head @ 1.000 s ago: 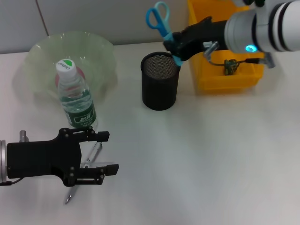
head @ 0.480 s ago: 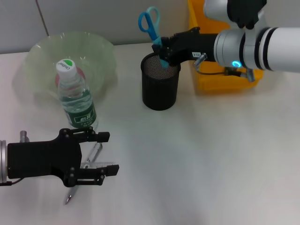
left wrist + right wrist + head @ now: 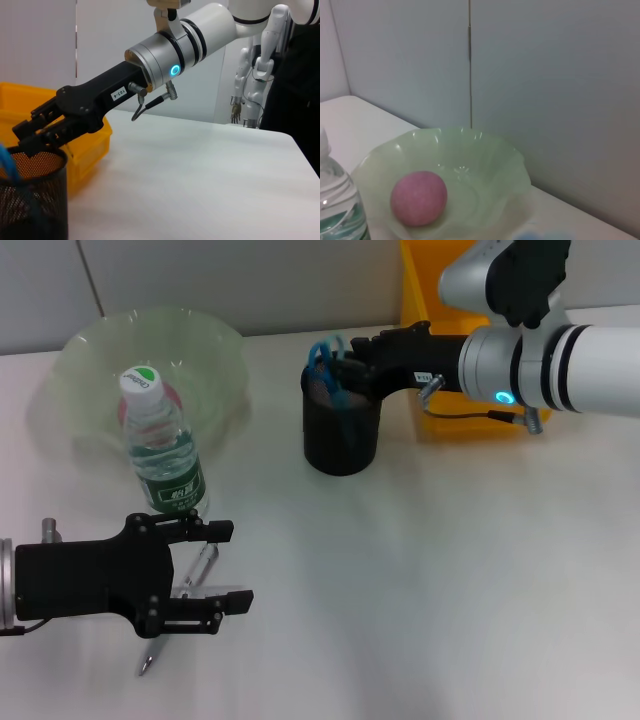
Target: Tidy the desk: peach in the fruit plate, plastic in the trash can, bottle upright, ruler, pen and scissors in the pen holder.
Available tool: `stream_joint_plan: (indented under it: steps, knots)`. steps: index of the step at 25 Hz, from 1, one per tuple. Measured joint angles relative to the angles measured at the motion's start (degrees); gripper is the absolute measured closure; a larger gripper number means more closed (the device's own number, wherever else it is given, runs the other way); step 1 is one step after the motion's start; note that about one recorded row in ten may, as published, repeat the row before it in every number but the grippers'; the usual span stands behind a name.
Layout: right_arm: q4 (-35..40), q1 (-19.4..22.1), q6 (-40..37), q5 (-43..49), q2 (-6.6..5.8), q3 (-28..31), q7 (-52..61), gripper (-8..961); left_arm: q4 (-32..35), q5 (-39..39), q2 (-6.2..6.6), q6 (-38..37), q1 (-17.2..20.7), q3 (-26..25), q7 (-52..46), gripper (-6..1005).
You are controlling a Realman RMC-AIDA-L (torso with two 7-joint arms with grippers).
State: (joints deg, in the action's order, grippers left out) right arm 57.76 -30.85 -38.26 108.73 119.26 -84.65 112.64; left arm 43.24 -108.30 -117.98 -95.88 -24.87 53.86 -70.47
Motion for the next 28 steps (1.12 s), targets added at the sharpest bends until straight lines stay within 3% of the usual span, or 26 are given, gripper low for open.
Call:
stream_joint_plan:
  steps: [9,16,20,22,24,25,26,28]
  knots:
    - [1.6,1.0,-0.6,-0.9,0.03,0.5,0.0,433,0.3,0.1,0.04,0.0,0.0,-0.1,0.0,187]
    - [8.2,6.4,-6.9,-6.1,-0.06,3.6,0.1,365,0.5,0.1,0.10,0.1,0.0,-0.2,-1.4,187]
    - [13.2,12.4,-15.7,-9.2,-0.13,6.5,-0.9,265,1.6,-0.2,0.26,0.3,0.0,-0.6,-3.1,186]
    - [13.3,13.1,-17.9,-10.1,-0.14,7.7,-1.7,202,2.0,-0.3,0.28,0.3,0.0,-0.7,-3.4,186]
    - [13.3,14.2,-23.3,-11.2,-0.16,11.0,-2.9,160,2.9,-0.8,0.31,0.3,-0.1,-0.6,-3.8,187]
    - [13.2,14.5,-30.2,-11.3,-0.29,15.4,-3.1,150,2.9,-0.8,0.31,0.3,-0.1,-0.6,-3.8,187]
    - [13.2,14.5,-30.2,-11.3,-0.29,15.4,-3.1,141,2.9,-0.8,0.31,0.3,-0.1,-0.6,-3.8,187]
    - [12.8,14.3,-37.6,-10.7,-0.81,19.8,-2.6,121,8.0,-6.1,0.20,0.1,-0.4,-0.3,-5.6,187]
